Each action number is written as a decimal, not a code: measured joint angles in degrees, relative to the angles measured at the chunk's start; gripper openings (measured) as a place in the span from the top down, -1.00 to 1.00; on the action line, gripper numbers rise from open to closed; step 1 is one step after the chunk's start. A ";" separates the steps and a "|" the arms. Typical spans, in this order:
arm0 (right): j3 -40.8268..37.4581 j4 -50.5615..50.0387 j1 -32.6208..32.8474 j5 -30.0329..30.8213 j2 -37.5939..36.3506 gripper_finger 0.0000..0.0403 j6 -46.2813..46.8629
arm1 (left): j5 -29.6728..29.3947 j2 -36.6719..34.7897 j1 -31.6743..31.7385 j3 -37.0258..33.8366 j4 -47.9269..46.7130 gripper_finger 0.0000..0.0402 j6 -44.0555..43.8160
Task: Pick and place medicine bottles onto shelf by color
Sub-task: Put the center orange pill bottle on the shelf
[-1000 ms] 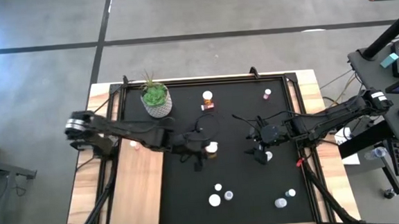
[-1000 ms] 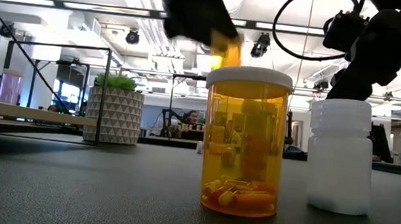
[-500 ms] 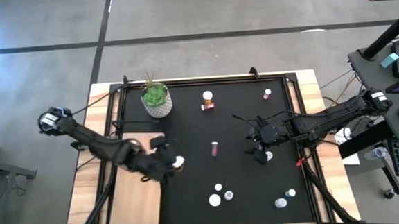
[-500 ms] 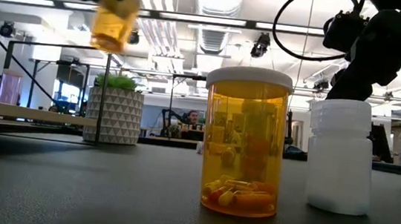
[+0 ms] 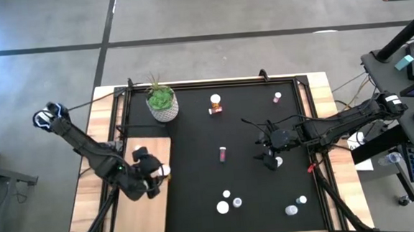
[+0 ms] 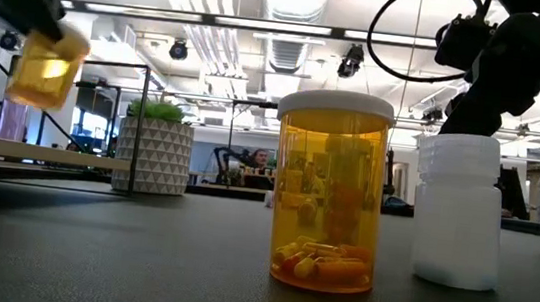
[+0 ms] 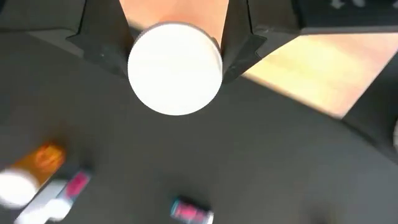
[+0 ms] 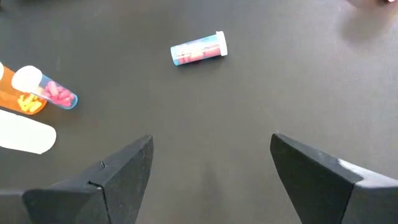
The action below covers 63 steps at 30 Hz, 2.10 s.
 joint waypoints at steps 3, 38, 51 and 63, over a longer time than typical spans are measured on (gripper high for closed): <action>0.00 0.00 0.00 -0.01 0.00 -0.57 0.00 | -0.05 -1.25 -1.24 -2.00 -1.75 0.08 -0.05; 0.00 0.00 0.01 -0.01 0.00 -0.57 0.01 | 7.83 -12.43 -2.34 -10.92 -4.60 -0.07 -3.98; 0.00 0.00 0.00 -0.01 0.00 -0.57 0.01 | 8.92 -15.22 -2.34 -9.70 -5.35 -0.37 -8.95; 0.00 0.02 0.02 -0.01 -0.02 -0.57 0.01 | 10.01 -14.26 -2.21 -4.20 -6.96 -0.48 -14.52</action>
